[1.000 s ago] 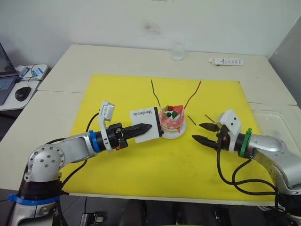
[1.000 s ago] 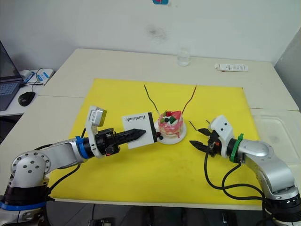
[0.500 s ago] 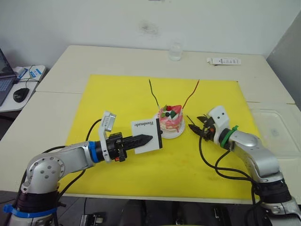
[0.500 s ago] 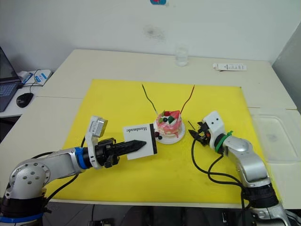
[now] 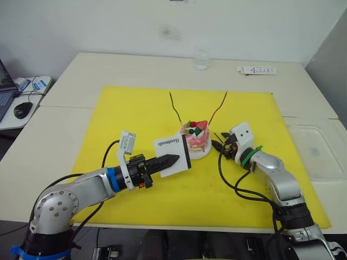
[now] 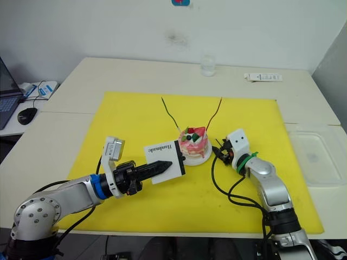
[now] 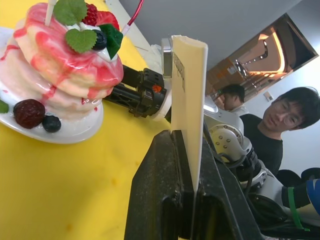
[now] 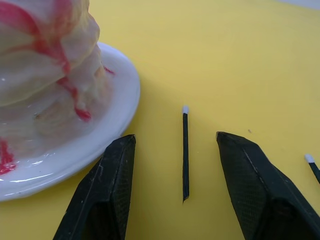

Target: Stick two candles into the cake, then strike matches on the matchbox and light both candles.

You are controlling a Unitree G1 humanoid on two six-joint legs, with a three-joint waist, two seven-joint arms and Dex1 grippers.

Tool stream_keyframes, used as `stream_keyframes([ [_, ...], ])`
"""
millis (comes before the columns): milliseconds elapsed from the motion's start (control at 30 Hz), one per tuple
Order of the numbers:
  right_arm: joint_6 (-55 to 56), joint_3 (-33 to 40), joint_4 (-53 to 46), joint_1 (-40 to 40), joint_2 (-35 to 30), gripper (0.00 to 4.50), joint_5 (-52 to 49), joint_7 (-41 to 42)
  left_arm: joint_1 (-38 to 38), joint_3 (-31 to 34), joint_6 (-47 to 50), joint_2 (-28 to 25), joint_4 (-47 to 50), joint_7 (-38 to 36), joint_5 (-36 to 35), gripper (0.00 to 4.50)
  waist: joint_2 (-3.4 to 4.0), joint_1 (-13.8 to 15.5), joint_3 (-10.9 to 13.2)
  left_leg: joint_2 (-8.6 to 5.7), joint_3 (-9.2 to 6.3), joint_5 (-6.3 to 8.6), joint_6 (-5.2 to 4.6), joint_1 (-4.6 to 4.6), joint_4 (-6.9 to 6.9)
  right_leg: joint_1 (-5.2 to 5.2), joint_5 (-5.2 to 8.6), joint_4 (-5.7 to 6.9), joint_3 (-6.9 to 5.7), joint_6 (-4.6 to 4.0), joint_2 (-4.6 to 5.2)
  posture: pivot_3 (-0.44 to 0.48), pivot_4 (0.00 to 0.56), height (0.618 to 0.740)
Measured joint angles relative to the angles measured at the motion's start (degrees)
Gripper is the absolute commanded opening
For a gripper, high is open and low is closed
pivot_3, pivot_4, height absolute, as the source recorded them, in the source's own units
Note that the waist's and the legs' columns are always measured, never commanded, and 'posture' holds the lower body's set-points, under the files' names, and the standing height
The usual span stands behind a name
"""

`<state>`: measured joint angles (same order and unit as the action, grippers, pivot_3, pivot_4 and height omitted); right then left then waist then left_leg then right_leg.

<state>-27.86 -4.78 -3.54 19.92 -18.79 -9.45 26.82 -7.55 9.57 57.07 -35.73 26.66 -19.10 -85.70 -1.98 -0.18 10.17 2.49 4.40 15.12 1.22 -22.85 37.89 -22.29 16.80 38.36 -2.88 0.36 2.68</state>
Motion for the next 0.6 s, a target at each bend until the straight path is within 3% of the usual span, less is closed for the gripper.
stream_keyframes([
  [133, 0.0, 0.2, 1.1, 0.6, 1.6, 1.77, 0.3, -1.2, -0.1, 0.0, -0.1, 0.0, 0.0, 0.9, -0.9, 0.00, 0.00, 0.0, 0.0, 0.00, -0.01, -0.04, 0.06, 0.11, 0.04, -0.02, 0.01, 0.31, 0.02, -0.01, 0.00, 0.000, 0.150, 0.740],
  [300, 0.1, 0.3, 2.6, 1.4, 2.6, 0.02, 0.4, -2.0, -0.6, -0.2, -0.1, 0.0, 0.0, 1.2, -1.0, 0.00, 0.00, 0.0, 0.0, 0.00, -0.03, -0.07, 0.09, 0.17, 0.06, -0.03, 0.01, 0.51, 0.01, -0.01, 0.00, 0.000, 0.150, 0.740],
  [600, 0.5, 0.4, 1.6, 0.5, 1.0, 0.02, 0.8, -1.4, -1.3, -0.4, -0.2, 0.2, 0.0, 2.5, -2.1, 0.00, 0.00, 0.1, 0.0, -0.01, -0.05, -0.08, 0.11, 0.15, 0.07, -0.03, 0.01, 0.52, 0.01, -0.01, 0.00, 0.000, 0.150, 0.740],
])
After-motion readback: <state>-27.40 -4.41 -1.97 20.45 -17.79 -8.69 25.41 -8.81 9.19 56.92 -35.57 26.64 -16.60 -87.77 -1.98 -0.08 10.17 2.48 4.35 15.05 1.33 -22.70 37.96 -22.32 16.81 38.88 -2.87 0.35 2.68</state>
